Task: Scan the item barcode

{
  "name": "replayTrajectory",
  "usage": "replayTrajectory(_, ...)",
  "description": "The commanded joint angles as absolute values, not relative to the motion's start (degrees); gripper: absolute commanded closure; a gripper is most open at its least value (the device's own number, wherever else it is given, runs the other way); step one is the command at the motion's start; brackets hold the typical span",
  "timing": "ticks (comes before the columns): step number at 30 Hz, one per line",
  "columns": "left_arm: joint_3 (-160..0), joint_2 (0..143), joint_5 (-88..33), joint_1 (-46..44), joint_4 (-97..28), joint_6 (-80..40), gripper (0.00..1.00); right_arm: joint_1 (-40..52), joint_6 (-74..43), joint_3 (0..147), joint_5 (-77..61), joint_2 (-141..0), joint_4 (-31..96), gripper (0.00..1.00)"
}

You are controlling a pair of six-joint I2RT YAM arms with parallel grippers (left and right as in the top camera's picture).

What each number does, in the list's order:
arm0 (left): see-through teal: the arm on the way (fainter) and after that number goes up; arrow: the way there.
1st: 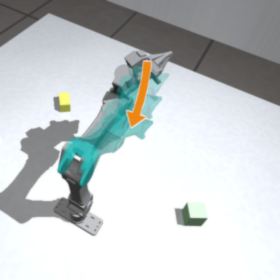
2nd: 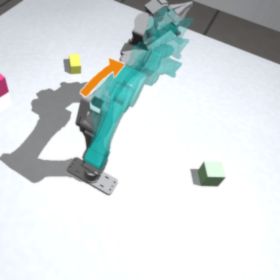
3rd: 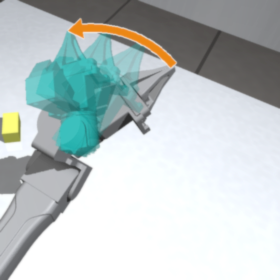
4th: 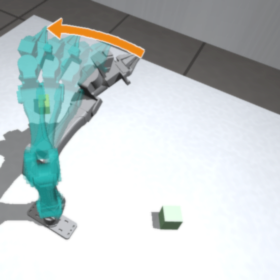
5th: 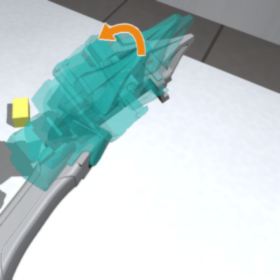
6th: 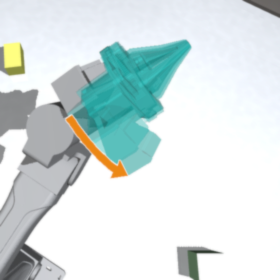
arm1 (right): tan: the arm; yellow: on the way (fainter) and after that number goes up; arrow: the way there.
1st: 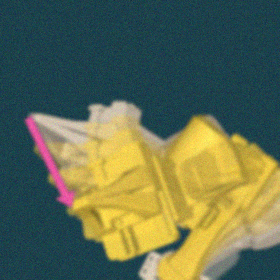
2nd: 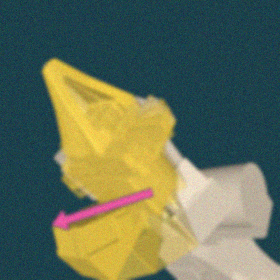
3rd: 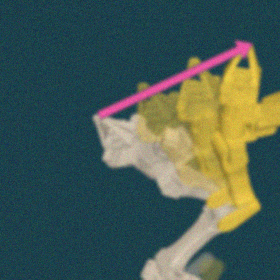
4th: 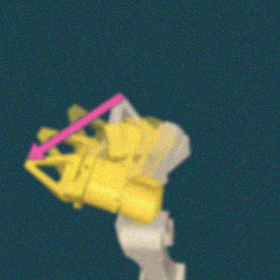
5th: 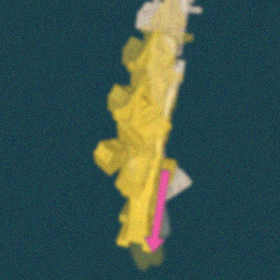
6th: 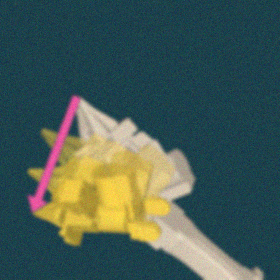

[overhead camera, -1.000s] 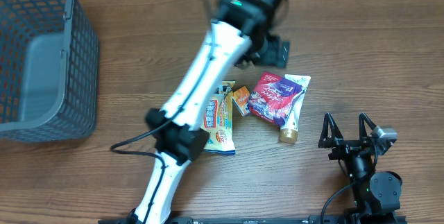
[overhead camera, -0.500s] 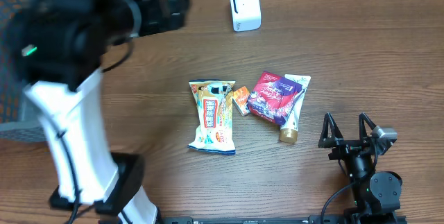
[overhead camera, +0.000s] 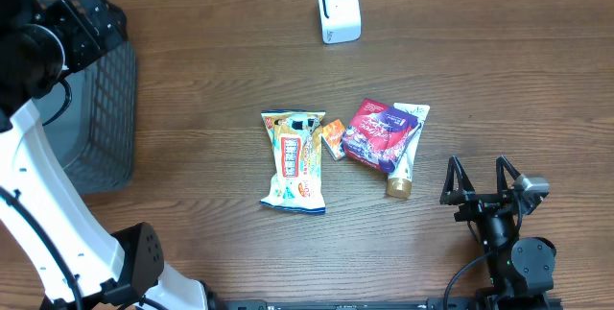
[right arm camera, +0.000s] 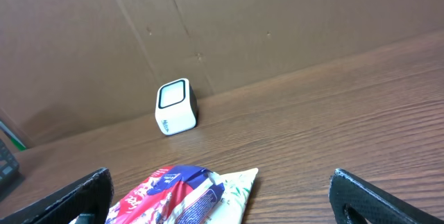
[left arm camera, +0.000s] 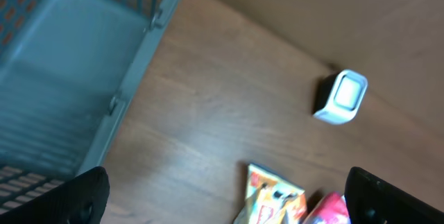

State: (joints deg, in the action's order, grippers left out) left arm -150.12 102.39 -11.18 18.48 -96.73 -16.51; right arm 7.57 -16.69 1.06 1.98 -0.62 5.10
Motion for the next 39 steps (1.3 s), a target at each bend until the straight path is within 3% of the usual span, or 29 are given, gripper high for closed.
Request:
replayTrajectory(1,-145.9,101.6,-8.4,18.5,-96.8,-12.4,0.00,7.4,-16.4,0.4,2.7,-0.2,4.6,0.00)
replayTrajectory(39,-141.1,101.6,-5.4,19.2,-96.8,-12.4,0.00,7.4,-16.4,0.4,2.7,-0.2,4.6,0.00)
